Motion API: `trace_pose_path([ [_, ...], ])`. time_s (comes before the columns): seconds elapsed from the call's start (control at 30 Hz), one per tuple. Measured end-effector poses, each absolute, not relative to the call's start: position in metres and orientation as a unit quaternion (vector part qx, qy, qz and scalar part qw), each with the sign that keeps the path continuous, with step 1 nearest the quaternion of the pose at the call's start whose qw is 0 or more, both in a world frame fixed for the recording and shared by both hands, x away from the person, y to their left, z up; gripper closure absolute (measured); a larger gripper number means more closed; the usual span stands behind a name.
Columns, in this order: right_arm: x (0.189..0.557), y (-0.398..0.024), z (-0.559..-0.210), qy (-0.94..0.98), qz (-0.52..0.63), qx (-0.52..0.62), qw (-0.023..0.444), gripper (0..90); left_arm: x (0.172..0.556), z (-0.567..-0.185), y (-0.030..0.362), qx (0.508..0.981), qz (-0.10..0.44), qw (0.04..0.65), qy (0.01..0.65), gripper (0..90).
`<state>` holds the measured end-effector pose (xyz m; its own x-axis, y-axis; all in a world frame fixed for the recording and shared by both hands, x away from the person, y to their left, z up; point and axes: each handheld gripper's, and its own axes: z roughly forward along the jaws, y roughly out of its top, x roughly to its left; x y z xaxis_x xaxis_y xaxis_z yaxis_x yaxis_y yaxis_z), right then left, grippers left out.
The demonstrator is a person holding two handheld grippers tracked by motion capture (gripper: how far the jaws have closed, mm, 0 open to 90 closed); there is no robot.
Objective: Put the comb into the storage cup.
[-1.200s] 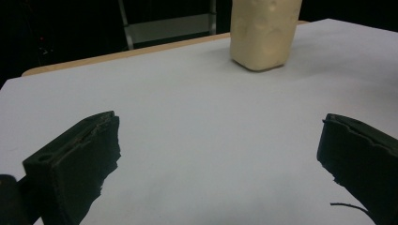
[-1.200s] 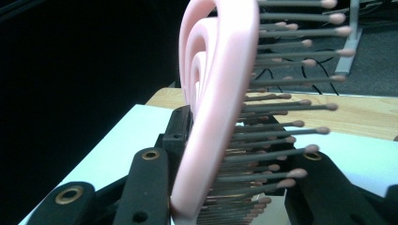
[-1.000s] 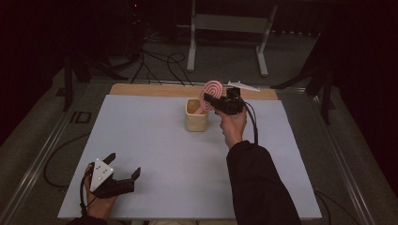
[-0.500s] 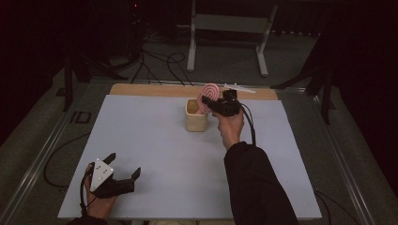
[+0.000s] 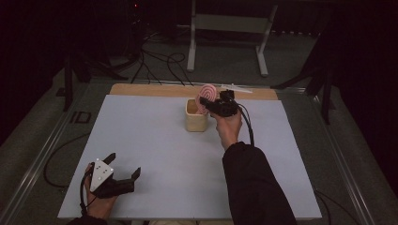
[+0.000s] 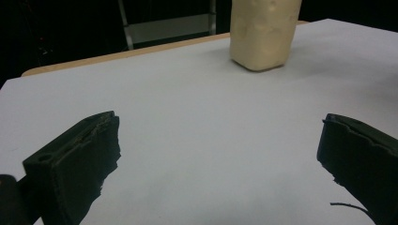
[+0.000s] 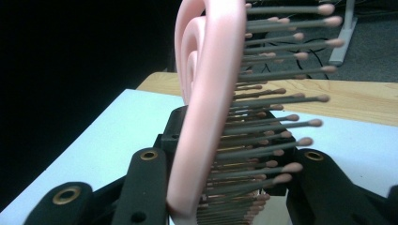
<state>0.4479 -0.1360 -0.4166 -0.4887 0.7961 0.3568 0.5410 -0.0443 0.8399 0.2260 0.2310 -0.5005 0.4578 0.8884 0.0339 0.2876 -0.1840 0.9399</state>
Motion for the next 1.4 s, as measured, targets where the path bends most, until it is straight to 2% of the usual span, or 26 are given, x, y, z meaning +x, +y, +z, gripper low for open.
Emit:
trace_pose_path([
  [0.9, 0.4477, -0.1334, -0.4231, 0.669, 0.525, 0.508, 0.133, 60.2, 0.2245, -0.5002, 0.2323, 0.702, 0.313, 0.484, 0.419, 0.1],
  [1.23, 0.4465, -0.1388, -0.4227, 0.675, 0.522, 0.503, 0.139, 55.7, 0.2224, -0.5004, 0.2338, 0.703, 0.315, 0.480, 0.420, 0.1],
  [1.4, 0.4454, -0.1418, -0.4212, 0.683, 0.516, 0.497, 0.143, 48.9, 0.2223, -0.5005, 0.2335, 0.703, 0.316, 0.479, 0.420, 0.1],
])
